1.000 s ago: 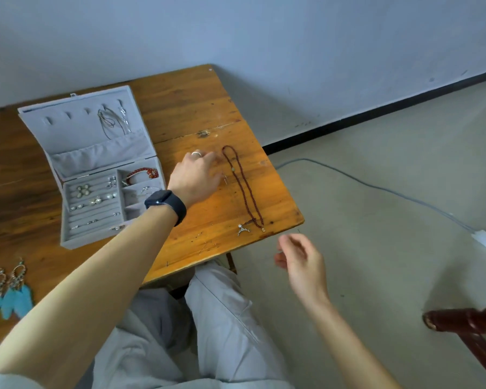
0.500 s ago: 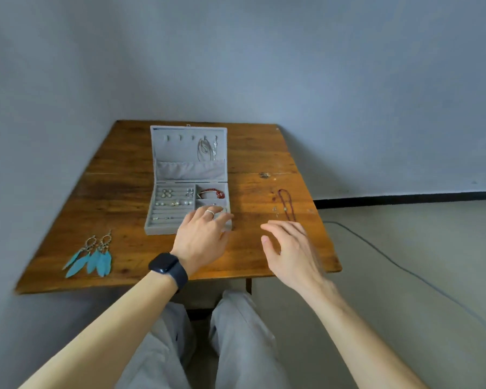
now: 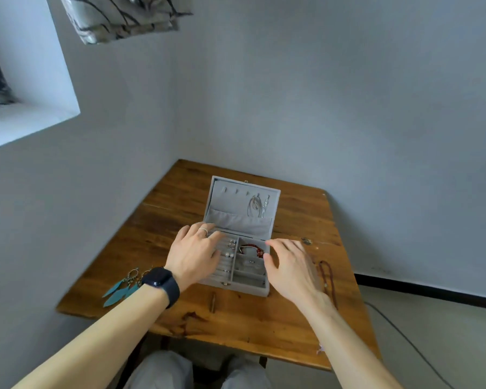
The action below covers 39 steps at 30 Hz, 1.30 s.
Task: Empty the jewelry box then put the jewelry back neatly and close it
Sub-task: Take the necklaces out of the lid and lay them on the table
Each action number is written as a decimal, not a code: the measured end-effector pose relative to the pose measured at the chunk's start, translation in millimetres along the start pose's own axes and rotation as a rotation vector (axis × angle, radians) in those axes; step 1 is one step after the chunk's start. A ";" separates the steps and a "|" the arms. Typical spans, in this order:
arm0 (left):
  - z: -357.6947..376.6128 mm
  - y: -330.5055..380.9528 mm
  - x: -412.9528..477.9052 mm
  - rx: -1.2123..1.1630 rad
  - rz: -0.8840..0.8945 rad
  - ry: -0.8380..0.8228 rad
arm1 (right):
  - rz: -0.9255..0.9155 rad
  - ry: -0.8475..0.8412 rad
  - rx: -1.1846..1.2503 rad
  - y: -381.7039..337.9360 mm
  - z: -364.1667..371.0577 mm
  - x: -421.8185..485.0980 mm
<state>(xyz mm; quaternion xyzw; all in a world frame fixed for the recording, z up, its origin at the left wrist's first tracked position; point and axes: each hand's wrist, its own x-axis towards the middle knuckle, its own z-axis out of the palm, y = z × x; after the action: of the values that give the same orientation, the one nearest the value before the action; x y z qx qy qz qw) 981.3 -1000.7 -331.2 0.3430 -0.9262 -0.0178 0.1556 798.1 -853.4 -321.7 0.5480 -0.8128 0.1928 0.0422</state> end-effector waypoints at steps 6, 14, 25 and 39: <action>0.8 -32.5 41.9 -0.059 -0.120 0.055 | 0.006 0.029 -0.053 4.4 13.4 59.2; 21.1 -51.9 106.7 -0.701 -0.392 -0.017 | 0.092 0.088 -0.110 7.0 37.8 134.1; 52.9 -59.3 125.8 -0.912 -0.431 -0.034 | 0.130 0.098 0.033 17.9 45.5 175.0; -3.2 -43.7 120.7 -0.769 -0.408 -0.006 | -0.003 0.246 0.225 5.5 -57.0 168.9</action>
<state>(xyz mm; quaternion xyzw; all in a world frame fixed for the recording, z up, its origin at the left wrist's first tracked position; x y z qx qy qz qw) 923.3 -1111.2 -300.9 0.4358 -0.7659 -0.3929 0.2628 718.1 -978.8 -223.3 0.5227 -0.7740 0.3484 0.0800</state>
